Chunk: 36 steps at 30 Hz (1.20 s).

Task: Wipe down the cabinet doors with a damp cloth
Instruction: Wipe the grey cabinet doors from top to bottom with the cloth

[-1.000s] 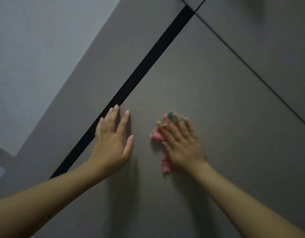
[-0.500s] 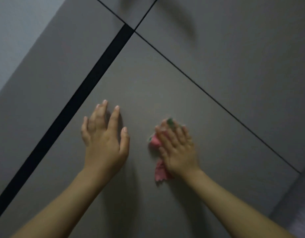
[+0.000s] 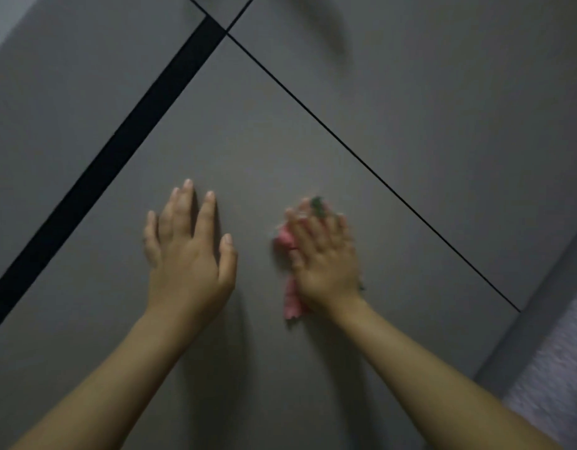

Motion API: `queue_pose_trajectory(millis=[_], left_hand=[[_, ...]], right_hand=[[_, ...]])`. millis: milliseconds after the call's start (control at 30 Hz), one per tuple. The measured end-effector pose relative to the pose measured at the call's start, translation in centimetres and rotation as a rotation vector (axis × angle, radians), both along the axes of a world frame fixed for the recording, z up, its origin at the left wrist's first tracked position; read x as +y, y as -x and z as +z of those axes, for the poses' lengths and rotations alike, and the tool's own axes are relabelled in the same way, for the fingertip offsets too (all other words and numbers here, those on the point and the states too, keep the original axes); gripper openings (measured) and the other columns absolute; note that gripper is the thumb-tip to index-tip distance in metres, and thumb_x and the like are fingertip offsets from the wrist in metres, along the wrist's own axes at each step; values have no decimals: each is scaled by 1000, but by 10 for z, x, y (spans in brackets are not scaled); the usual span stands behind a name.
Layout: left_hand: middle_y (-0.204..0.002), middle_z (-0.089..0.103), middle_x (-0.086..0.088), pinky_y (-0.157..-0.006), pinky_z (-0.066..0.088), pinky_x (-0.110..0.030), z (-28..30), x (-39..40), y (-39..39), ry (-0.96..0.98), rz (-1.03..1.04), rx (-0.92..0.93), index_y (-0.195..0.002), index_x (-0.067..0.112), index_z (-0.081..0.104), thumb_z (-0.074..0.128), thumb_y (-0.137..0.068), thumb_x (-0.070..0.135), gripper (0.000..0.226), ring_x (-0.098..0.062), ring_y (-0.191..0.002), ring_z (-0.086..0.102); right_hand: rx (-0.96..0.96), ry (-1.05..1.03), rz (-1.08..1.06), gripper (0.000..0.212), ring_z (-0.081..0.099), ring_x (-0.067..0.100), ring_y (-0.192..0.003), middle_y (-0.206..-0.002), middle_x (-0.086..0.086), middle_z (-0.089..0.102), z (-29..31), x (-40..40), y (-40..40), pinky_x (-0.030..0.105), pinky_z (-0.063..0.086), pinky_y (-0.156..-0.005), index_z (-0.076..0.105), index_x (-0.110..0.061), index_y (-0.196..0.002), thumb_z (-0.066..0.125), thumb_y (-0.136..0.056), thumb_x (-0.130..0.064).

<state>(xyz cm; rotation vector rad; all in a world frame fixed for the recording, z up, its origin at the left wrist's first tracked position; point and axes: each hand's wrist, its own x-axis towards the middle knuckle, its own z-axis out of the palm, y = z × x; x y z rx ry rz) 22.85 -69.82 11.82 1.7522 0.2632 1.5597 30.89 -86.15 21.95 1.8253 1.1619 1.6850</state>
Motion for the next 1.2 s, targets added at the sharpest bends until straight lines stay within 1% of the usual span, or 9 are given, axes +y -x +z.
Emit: queue_pose_trajectory(millis=[133, 233, 300, 400, 467, 633, 767, 967, 1200], left_hand=[[-153, 28, -20, -115, 6, -46, -1, -17, 0, -90, 11, -27, -142, 6, 41, 31, -88, 37, 63, -27, -141, 18], [-150, 33, -21, -112, 10, -44, -10, -28, -3, -162, 27, -29, -139, 4, 45, 35, -86, 35, 62, -27, -138, 22], [-149, 35, -21, -112, 11, -45, -16, -36, -4, -185, 24, -25, -139, 4, 46, 36, -86, 35, 62, -27, -138, 23], [-151, 32, -20, -113, 10, -44, -22, -43, -5, -166, -5, -6, -140, 6, 44, 35, -87, 35, 62, -27, -139, 21], [-152, 31, -20, -114, 9, -43, -25, -50, -7, -158, -24, -2, -141, 6, 43, 35, -87, 35, 62, -26, -140, 19], [-151, 31, -21, -113, 9, -44, -30, -68, -11, -195, -41, -19, -140, 4, 44, 37, -87, 34, 62, -27, -140, 18], [-152, 31, -19, -114, 9, -45, -40, -77, -9, -285, -38, -23, -141, 6, 44, 37, -87, 33, 61, -27, -141, 20], [-152, 30, -20, -115, 7, -43, -60, -94, -11, -314, -84, 48, -141, 6, 43, 36, -86, 34, 62, -27, -141, 19], [-151, 31, -21, -114, 12, -48, -75, -122, -9, -410, -104, 57, -141, 5, 45, 38, -87, 33, 61, -29, -141, 22]], right_hand=[[31, -421, -82, 58, 22, 36, -142, -155, 12, 19, 33, -35, -11, 38, 4, -117, 23, -14, -150, 31, -95, -31], [1, -779, -53, 55, 35, 40, -136, -151, 17, 32, 0, -6, -8, 45, 19, -114, 35, -10, -146, 31, -97, -33], [-11, -744, -56, 54, 36, 39, -135, -152, 17, 32, -56, 12, -5, 48, 20, -113, 32, -10, -147, 26, -100, -35], [87, -345, -79, 58, 30, 34, -134, -151, 7, 23, -145, 16, 8, 47, 14, -115, 9, -18, -152, 25, -98, -35], [157, -281, -48, 59, 29, 33, -134, -148, 5, 27, -152, -4, 5, 44, 10, -116, -3, -23, -153, 21, -100, -37], [54, -651, -144, 55, 31, 39, -135, -150, 17, 33, -86, -94, -19, 44, 15, -115, 27, -9, -148, 30, -97, -29], [97, -974, -82, 53, 31, 38, -138, -150, 19, 34, -93, -76, -15, 45, 19, -113, 33, -5, -146, 27, -100, -31], [215, -413, -117, 55, 7, 29, -145, -161, -1, -7, -183, -77, -5, 42, 3, -119, -3, -25, -153, 13, -103, -40], [195, -1060, -130, 54, 28, 42, -139, -151, 25, 28, -126, -170, -24, 38, 15, -115, 29, 2, -145, 23, -101, -28]])
